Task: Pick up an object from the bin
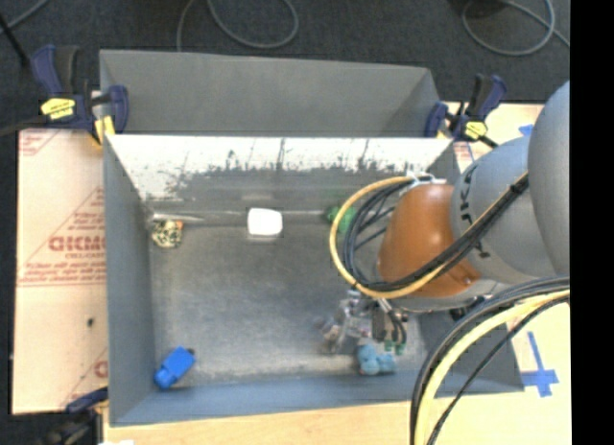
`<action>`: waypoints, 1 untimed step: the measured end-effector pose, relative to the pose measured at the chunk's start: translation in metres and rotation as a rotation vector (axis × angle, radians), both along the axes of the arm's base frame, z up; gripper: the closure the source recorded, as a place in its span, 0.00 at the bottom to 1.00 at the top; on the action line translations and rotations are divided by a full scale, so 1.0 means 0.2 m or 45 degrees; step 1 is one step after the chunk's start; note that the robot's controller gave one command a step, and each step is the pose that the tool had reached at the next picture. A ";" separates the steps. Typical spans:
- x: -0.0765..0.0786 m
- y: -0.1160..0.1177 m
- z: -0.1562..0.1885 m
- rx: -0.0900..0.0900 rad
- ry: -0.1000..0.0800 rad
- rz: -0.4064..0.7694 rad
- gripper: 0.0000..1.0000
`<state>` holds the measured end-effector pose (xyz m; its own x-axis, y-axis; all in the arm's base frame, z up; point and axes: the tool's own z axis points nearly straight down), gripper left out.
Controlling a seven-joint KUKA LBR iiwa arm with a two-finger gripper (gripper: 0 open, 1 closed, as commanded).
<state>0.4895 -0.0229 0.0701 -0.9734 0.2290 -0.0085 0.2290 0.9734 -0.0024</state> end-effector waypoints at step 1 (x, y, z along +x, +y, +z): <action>-0.02 0.00 0.18 0.002 0.013 0.010 1.00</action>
Offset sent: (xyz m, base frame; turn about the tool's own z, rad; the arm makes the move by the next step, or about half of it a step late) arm -0.0076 0.0115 0.1002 -0.1414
